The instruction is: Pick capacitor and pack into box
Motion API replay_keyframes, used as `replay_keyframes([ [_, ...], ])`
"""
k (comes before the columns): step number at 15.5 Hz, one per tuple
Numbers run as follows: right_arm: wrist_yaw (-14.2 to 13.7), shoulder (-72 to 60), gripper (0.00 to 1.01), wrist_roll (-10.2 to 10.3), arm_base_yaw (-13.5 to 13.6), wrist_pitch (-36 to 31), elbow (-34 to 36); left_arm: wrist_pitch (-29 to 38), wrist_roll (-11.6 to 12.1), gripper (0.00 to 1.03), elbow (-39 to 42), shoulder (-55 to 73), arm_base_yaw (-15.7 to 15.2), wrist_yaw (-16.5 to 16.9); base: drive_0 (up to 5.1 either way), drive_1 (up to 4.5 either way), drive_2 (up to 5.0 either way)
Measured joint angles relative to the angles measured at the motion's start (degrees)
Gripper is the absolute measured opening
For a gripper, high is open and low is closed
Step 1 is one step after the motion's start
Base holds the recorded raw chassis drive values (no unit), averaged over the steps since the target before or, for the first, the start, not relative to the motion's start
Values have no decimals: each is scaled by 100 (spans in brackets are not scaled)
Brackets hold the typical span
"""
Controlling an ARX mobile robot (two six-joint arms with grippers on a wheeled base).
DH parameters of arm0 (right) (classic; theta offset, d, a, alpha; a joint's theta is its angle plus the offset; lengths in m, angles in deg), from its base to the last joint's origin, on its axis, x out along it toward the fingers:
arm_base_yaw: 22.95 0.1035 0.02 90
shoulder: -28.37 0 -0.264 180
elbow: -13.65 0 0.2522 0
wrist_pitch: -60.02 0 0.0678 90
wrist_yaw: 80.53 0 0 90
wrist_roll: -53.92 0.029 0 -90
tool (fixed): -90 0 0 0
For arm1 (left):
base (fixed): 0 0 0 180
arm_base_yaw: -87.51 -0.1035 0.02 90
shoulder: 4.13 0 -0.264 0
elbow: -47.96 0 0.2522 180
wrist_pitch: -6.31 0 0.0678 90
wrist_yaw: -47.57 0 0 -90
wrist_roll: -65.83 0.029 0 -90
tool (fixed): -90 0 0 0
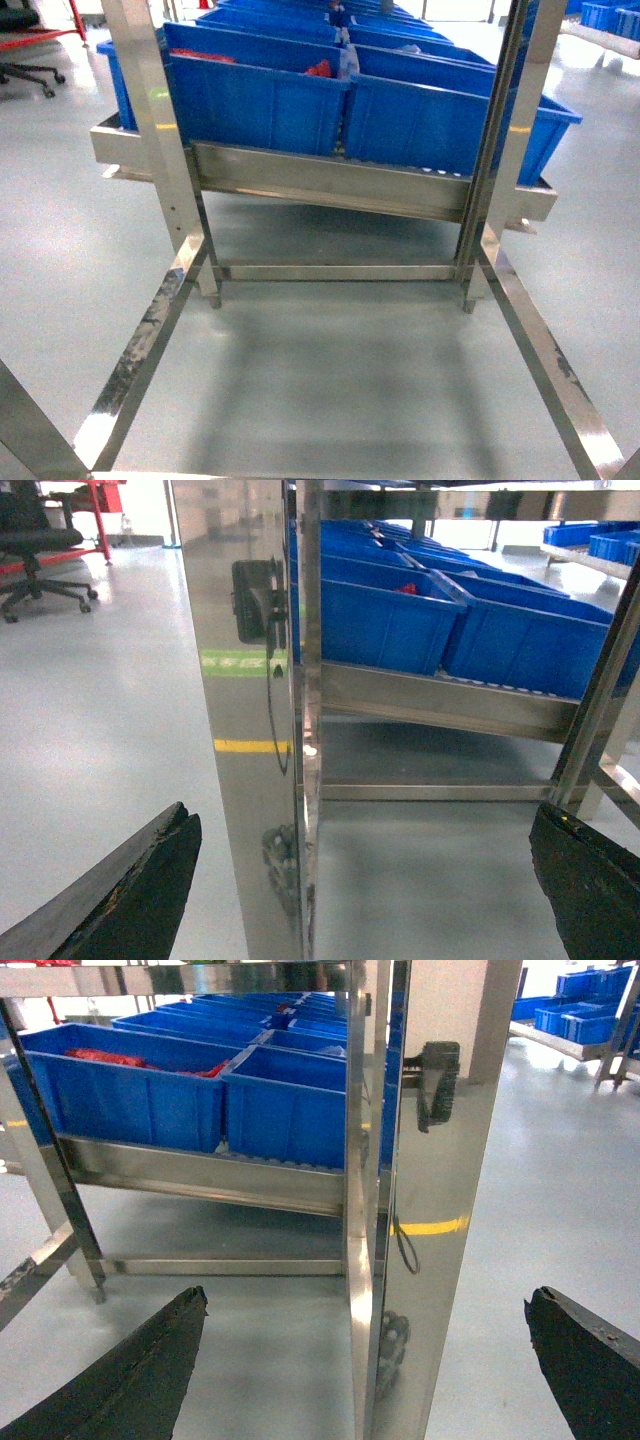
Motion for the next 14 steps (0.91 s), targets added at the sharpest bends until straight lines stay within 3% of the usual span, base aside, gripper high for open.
replay_keyframes([
  [14,0,0,98,0,0,0,0,0,0,98,0,0,0,-2,0,0,0],
])
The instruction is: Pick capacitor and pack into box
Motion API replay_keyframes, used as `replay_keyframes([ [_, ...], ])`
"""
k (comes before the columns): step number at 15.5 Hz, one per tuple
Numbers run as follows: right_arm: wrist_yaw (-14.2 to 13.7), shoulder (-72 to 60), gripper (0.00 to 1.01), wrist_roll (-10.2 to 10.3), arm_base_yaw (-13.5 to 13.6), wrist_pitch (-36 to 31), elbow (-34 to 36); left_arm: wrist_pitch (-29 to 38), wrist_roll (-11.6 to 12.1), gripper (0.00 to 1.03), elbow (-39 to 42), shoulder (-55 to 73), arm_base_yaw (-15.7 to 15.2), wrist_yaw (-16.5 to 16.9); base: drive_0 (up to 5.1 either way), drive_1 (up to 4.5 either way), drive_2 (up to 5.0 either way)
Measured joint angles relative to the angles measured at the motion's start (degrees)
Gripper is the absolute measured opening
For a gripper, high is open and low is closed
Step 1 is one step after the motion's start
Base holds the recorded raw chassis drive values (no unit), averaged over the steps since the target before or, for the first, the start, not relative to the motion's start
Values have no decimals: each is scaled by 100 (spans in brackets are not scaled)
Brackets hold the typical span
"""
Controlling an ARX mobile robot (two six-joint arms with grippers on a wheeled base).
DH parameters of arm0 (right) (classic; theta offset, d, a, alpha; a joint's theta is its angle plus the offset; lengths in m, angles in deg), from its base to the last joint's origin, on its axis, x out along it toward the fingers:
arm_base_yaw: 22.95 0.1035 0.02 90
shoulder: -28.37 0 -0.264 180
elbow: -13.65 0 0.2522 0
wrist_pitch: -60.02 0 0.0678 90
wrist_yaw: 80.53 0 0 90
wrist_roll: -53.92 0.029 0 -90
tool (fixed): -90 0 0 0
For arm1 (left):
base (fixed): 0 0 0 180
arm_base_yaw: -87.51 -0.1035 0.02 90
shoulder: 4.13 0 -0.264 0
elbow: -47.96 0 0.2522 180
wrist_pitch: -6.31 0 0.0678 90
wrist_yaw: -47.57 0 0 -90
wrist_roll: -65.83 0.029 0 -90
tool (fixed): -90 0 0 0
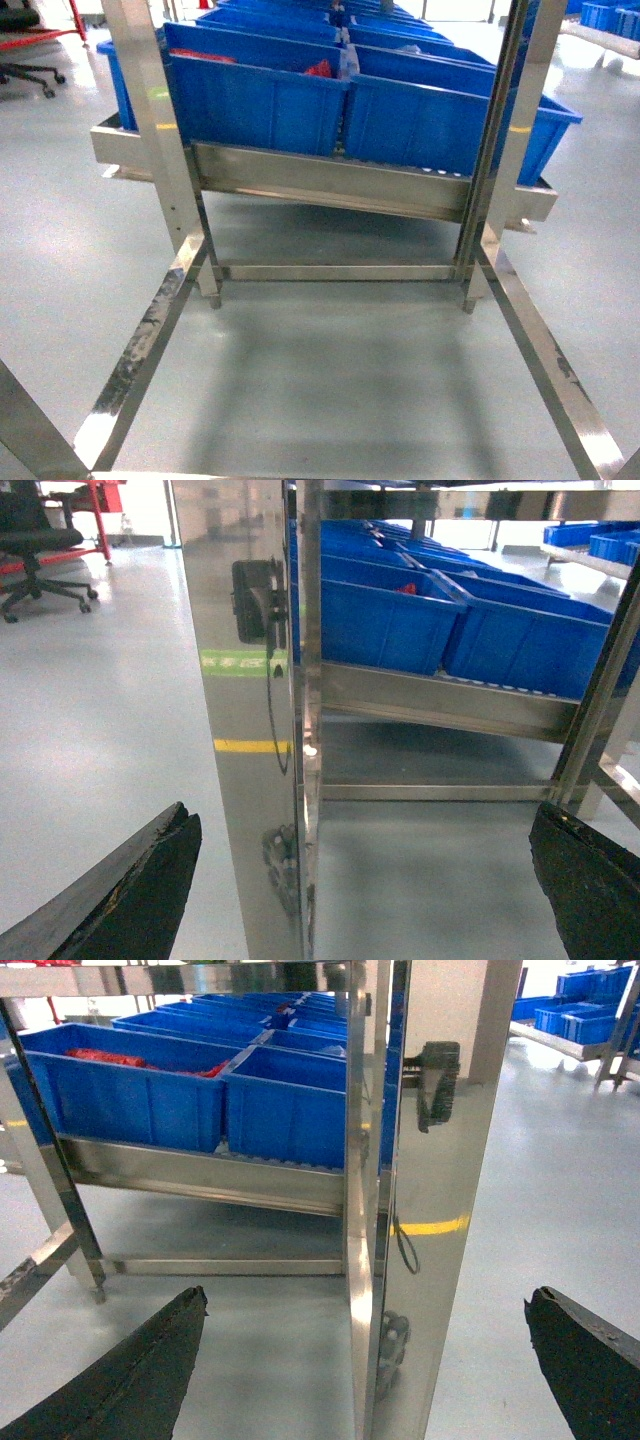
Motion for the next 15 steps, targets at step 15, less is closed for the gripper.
replay_keyframes([
  [15,7,0,98,0,0,11,0,-24,0,98,0,0,0,2,0,0,0],
])
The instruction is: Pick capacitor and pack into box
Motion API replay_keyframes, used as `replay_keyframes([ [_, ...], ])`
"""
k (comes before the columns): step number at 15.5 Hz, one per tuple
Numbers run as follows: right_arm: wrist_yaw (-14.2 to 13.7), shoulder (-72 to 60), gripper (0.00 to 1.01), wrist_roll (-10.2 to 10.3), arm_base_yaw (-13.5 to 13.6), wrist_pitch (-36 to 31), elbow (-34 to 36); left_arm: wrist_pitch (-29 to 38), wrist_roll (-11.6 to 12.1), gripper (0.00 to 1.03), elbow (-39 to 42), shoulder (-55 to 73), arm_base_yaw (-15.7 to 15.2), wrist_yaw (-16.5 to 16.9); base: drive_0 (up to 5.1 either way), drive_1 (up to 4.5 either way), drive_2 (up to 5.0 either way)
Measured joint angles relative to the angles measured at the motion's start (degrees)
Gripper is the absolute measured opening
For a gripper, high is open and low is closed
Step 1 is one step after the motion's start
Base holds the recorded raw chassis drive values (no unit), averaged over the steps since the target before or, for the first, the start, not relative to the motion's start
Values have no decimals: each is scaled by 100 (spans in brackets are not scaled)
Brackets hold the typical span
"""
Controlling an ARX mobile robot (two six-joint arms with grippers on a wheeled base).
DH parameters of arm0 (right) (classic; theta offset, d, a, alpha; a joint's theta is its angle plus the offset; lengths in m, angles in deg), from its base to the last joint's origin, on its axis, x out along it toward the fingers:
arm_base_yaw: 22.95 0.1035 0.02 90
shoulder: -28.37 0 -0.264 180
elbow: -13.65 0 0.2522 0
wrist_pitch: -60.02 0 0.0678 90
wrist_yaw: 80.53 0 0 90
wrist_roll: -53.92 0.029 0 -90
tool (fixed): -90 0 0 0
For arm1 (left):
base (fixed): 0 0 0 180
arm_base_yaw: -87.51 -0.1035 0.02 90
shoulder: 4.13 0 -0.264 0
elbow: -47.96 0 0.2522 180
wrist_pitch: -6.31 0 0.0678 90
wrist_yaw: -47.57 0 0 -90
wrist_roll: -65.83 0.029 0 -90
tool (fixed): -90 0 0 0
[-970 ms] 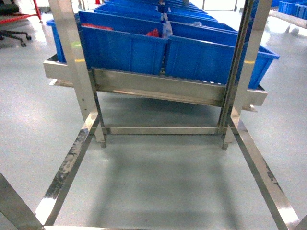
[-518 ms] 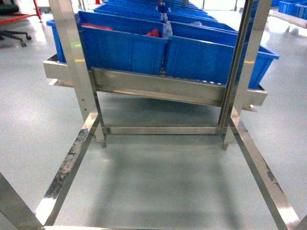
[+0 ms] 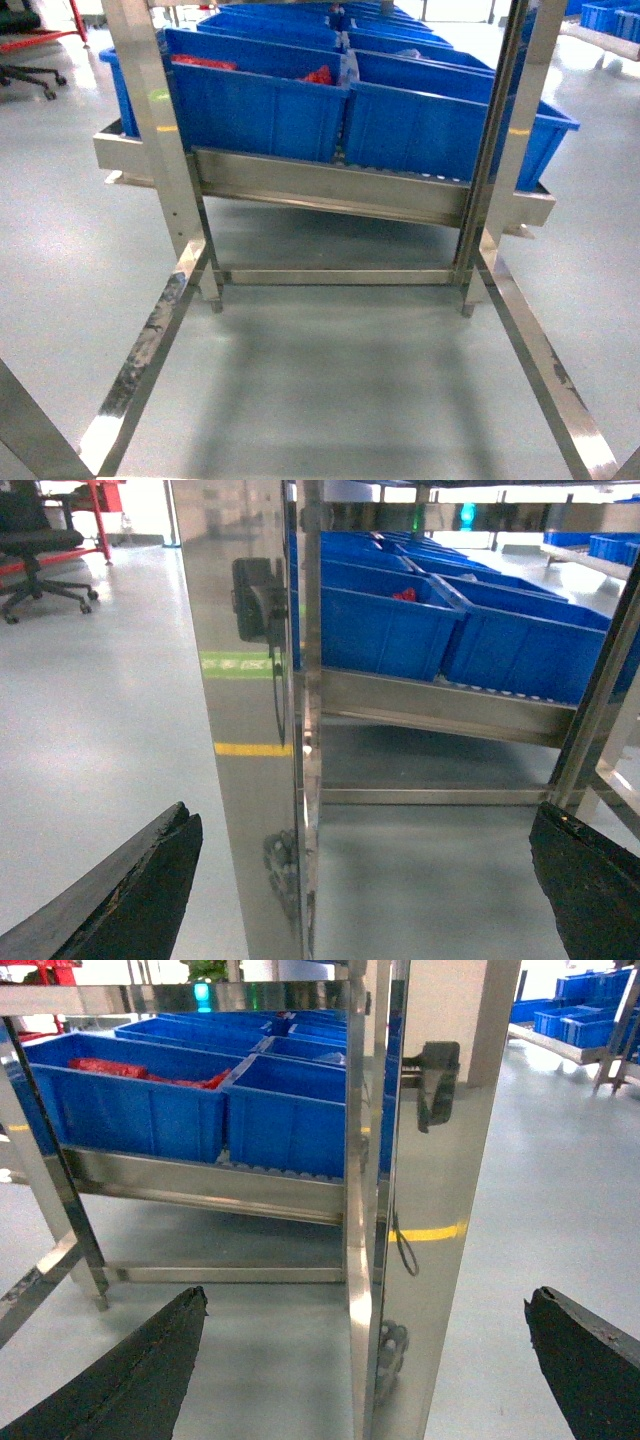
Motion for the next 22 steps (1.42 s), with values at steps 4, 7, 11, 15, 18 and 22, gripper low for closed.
replay_keyframes([
  [4,7,0,98,-11,0,-11,0,20,24,98,0,0,0,-13,0,0,0],
  [7,0,0,98,-7,0,-11,0,17,42,98,0,0,0,-4,0,0,0],
  [11,0,0,98,2,0,-9,0,22,39,98,0,0,0,-9,0,0,0],
  [15,0,0,98,-7,0,-13,0,22,37,98,0,0,0,-9,0,0,0],
  [18,-2,0,98,-2,0,-13,0,22,37,98,0,0,0,-7,0,0,0],
  [22,0,0,98,-2,0,-31,0,31,37,98,0,0,0,-7,0,0,0],
])
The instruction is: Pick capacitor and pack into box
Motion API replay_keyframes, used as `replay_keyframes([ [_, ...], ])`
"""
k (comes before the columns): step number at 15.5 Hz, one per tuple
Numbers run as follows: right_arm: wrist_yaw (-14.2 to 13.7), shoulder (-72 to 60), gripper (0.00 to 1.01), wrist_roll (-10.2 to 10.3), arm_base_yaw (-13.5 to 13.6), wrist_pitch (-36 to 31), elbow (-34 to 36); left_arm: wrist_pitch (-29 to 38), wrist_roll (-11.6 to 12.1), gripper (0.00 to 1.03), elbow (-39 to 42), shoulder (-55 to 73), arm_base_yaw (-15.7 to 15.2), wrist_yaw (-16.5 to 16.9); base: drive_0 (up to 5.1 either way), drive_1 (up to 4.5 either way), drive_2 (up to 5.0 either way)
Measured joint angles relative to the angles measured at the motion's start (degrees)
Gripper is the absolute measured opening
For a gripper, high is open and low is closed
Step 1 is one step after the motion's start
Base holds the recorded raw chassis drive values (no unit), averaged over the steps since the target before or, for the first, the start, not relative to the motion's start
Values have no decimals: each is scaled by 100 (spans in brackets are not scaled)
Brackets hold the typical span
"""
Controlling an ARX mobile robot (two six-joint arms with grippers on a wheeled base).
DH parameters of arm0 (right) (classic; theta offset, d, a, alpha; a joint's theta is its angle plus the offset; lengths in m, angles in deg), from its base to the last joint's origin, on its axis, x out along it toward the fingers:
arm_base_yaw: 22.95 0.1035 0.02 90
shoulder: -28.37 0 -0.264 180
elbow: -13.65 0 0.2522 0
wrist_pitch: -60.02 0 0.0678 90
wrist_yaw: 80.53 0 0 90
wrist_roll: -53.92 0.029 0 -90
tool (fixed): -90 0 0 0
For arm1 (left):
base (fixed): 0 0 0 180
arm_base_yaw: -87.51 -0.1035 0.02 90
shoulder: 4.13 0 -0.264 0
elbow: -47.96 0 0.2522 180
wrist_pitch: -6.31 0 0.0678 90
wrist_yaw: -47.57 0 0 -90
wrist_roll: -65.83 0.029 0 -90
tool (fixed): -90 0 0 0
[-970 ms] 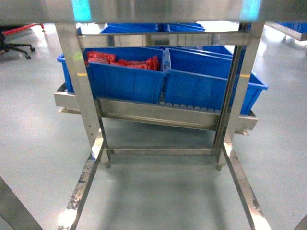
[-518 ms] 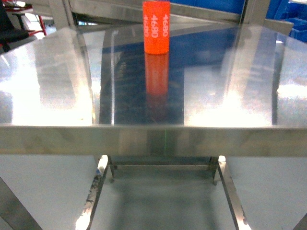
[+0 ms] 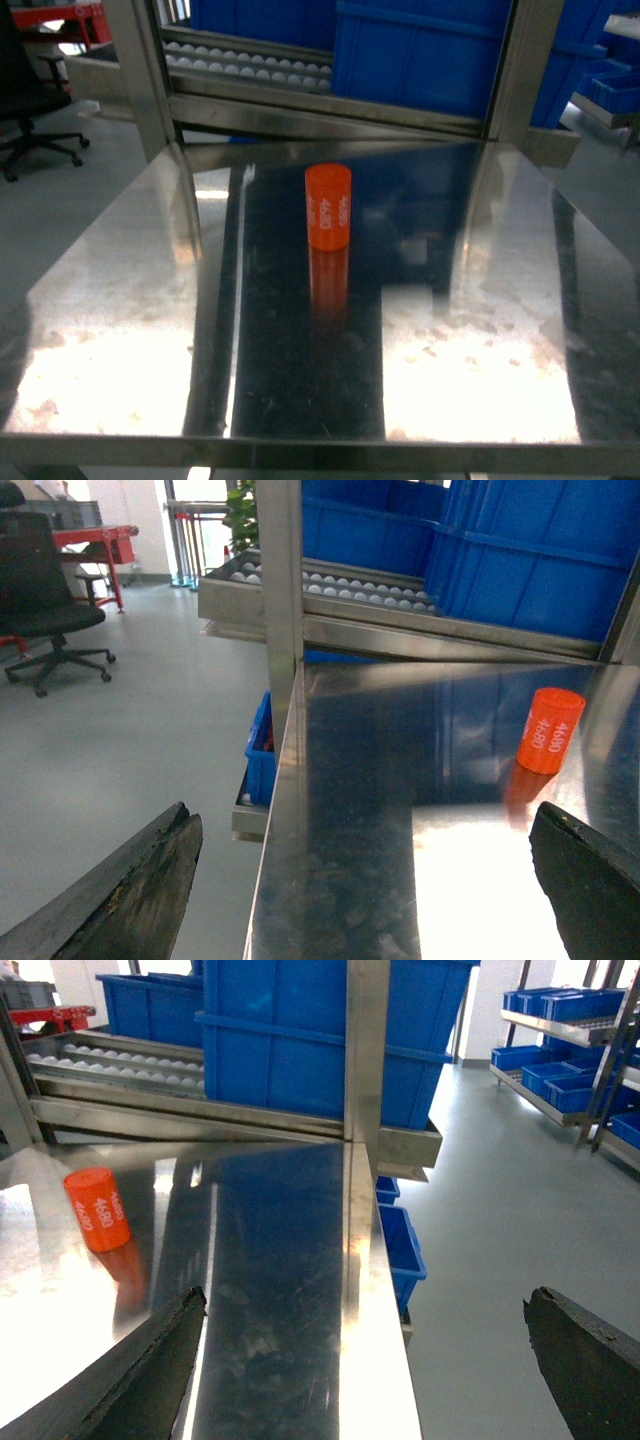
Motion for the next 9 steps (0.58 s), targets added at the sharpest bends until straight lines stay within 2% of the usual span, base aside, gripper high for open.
replay_keyframes([
  [9,-2,0,98,2,0,20,0,-9,4,98,0,0,0,2,0,0,0],
])
